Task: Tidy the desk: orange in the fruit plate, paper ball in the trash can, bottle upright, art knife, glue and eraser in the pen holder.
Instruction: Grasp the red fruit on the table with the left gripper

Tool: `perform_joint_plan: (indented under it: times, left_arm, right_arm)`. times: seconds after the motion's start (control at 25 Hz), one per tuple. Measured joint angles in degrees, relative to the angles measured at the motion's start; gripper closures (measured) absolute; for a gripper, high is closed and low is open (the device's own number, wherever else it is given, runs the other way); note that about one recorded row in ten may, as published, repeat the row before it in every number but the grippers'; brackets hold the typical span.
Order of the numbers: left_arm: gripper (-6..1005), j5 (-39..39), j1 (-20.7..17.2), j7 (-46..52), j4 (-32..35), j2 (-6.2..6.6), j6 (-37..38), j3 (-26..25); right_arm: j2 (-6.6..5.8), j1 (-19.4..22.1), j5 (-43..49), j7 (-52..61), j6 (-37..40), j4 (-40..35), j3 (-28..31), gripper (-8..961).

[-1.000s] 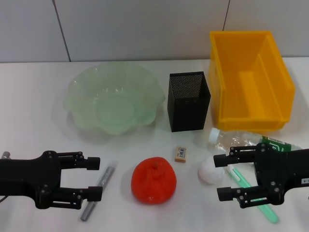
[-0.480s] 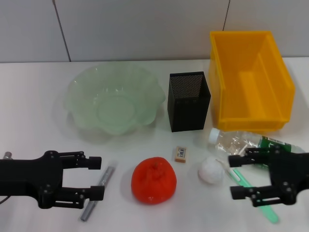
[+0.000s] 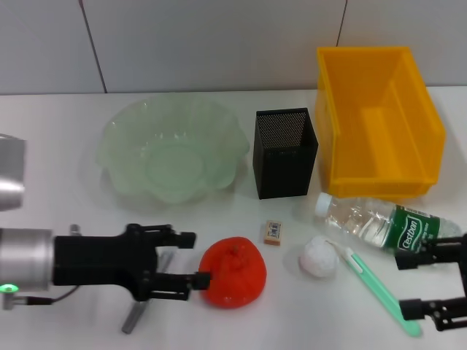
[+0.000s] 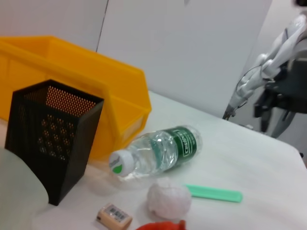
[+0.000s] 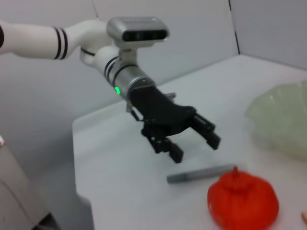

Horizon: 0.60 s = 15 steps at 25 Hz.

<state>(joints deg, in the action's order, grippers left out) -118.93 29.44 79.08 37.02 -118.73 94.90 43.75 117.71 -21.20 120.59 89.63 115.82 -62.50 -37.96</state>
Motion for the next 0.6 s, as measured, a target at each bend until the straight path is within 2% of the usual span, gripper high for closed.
perform_joint_plan:
  times: [0.16,0.36,0.44,0.6]
  left_arm:
    - [205,1.37,2.45,-2.6,-6.19,0.02,-3.65,0.64]
    - [205,2.31,2.76,-4.19,-7.9,-0.08,-5.0,0.74]
    - [206,5.07,3.13,-7.91,-12.45,-0.22,-9.83,1.02]
    - [206,7.0,3.7,-11.59,-16.46,-0.33,-13.76,1.02]
  right_arm:
    - [0.07,0.3,2.25,2.97,1.58,-3.78,-0.01,215]
    - [0.15,0.34,2.7,3.81,1.71,-4.29,0.0,215]
    - [0.26,0.36,2.72,4.02,1.8,-4.33,0.0,215]
    - [0.38,0.37,2.72,4.03,1.82,-4.4,-0.03,215]
